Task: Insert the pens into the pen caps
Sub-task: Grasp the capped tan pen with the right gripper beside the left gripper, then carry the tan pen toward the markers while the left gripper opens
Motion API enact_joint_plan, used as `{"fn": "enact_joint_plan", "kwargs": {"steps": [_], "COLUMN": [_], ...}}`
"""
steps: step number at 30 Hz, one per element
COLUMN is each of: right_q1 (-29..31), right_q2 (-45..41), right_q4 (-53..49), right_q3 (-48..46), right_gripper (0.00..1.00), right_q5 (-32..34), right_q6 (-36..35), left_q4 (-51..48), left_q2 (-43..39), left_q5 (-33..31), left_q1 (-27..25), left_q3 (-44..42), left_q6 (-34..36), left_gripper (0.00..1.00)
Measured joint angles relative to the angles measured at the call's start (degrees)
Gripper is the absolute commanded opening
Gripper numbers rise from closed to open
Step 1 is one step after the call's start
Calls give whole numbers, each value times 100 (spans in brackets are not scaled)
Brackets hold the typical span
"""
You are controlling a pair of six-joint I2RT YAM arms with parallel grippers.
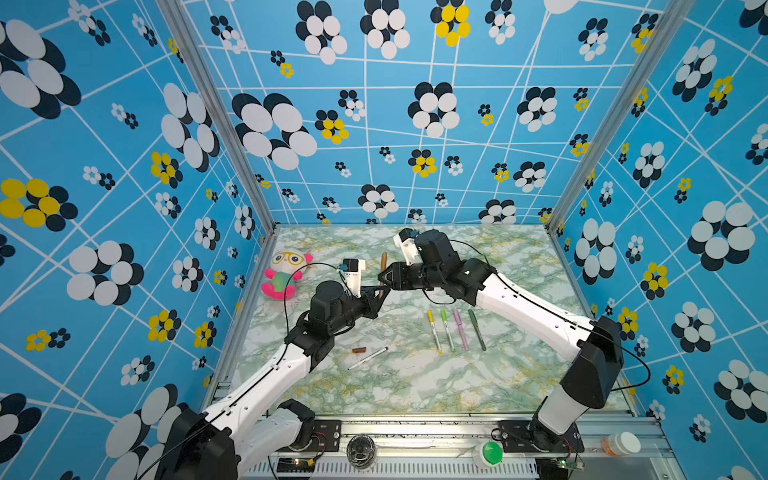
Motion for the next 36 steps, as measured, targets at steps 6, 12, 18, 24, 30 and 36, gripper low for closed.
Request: {"fn": "enact_joint_plan", "kwargs": {"steps": [6,12,18,24,30,36], "right_q1": [57,109,120,140,-13,-162], "right_q2": [166,179,179,175,160,7], "right_q4": [-50,-98,-140,-356,-616,-1032], "right_q3": [190,297,323,404,372,-50], "right_gripper": [22,6,0,0,0,0], "right_q5": [83,166,251,619,964,1156], "right_q6": [-44,-39,-35,-31,42,0], "left_q4": [2,59,92,-149,-562,-1154], "left_q2": [0,13,37,-254,-1097,-1930], "left_q5": [0,-7,-9,-72,-160,-356], "left_q1": [0,0,0,-11,-11,-11], "left_q3": [0,0,0,-92,-542,-929], "left_q6": [0,-2,0,11,186,313], "left_gripper": [0,0,11,60,68,90]}}
